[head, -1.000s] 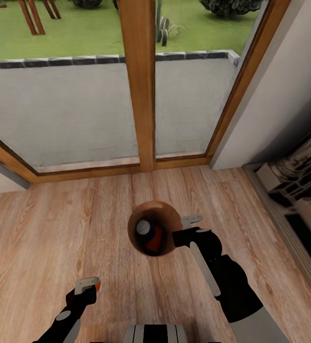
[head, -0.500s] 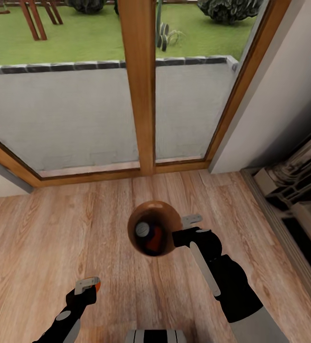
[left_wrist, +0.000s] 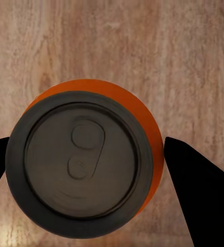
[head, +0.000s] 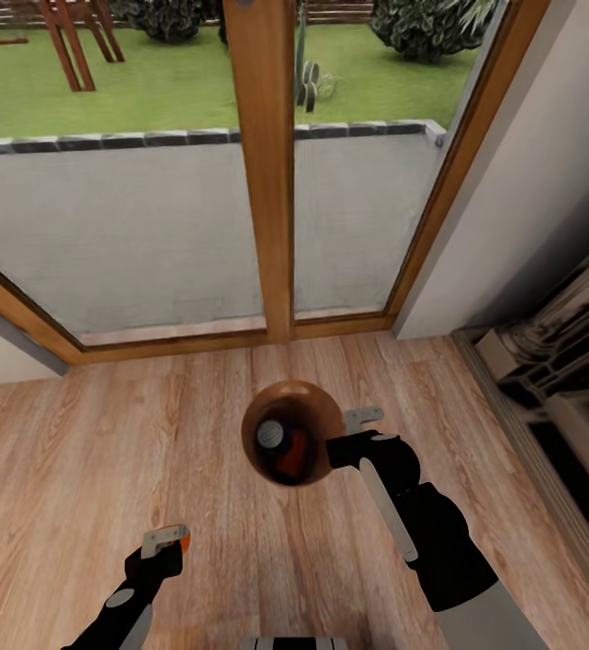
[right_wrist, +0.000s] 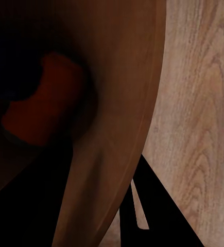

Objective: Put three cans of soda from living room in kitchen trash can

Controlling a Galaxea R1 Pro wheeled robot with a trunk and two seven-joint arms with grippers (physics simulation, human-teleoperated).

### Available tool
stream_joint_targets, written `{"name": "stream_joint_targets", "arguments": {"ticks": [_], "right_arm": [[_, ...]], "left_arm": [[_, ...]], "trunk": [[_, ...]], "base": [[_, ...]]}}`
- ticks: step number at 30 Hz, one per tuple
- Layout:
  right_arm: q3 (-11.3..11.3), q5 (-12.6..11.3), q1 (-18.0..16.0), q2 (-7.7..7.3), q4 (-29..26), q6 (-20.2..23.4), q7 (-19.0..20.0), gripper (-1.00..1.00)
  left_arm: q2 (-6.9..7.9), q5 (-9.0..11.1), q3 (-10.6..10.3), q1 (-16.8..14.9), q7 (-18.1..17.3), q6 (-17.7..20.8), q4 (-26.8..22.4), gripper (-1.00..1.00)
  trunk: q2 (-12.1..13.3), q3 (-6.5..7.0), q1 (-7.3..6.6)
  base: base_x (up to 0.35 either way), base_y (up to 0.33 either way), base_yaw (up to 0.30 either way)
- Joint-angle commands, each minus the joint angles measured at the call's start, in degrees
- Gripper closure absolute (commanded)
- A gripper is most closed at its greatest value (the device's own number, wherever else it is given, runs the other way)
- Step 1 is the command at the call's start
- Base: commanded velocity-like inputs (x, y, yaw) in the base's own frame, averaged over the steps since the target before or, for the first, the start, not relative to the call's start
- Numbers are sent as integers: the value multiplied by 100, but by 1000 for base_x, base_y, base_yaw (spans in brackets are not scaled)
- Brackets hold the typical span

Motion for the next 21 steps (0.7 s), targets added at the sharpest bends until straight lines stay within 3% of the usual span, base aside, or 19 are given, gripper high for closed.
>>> {"name": "stream_joint_targets", "arguments": {"ticks": [1,21], "right_arm": [[3,-94,-1,1,-1,-15,1,100],[10,-88,-1,1,2,-18,1,100]], "left_arm": [[0,1,0,0,-2,0,1,100],[0,1,0,1,-3,0,1,100]], "trunk": [[42,29,-23],[844,449,-462]], "base": [[0,0,0],[0,0,0]]}}
